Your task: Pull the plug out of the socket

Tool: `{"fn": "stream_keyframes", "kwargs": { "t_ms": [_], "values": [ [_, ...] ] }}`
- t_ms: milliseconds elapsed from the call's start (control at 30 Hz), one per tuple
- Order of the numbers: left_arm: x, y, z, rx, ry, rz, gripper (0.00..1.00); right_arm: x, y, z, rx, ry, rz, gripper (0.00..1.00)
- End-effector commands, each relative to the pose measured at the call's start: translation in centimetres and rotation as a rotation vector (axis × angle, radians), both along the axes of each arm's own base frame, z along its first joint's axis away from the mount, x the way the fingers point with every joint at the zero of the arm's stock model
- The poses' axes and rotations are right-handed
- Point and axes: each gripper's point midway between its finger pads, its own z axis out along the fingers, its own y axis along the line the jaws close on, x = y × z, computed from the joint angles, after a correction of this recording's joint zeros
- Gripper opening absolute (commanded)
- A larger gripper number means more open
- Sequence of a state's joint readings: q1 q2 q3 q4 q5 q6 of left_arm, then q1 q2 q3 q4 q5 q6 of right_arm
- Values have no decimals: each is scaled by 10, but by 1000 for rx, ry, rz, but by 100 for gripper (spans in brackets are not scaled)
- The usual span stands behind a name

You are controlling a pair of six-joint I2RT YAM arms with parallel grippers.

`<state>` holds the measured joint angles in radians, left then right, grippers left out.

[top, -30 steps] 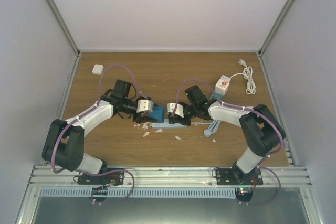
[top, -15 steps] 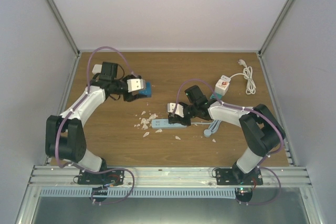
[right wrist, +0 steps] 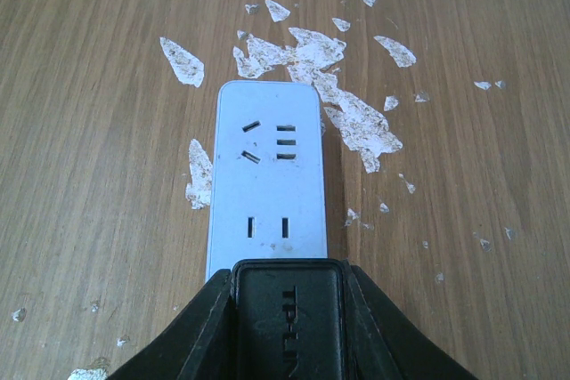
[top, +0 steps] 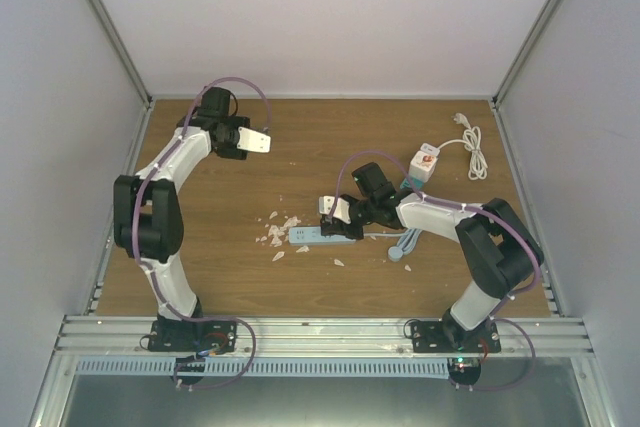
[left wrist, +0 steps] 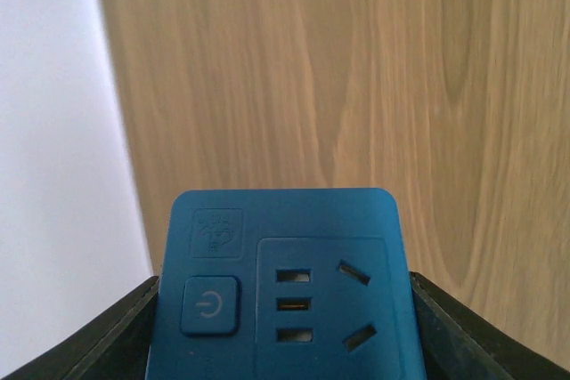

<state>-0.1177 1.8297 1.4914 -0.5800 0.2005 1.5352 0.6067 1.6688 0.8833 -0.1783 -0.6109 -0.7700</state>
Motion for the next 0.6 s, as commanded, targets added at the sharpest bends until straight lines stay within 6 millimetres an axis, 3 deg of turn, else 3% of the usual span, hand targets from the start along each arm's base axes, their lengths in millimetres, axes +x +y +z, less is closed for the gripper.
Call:
{"fn": "stream_keyframes", "kwargs": {
  "t_ms": [0,333,567],
  "values": [
    [32,38,-4,255,-87,-8,38,-1,-17,-28,-122,22,-43,7],
    [69,91,-30,577,-116,-26,38,0,-17,-27,-125,24,-45,7],
    [86,121,-34,747,-123,-70,39,1,-17,-27,-127,25,-48,7]
  ]
}}
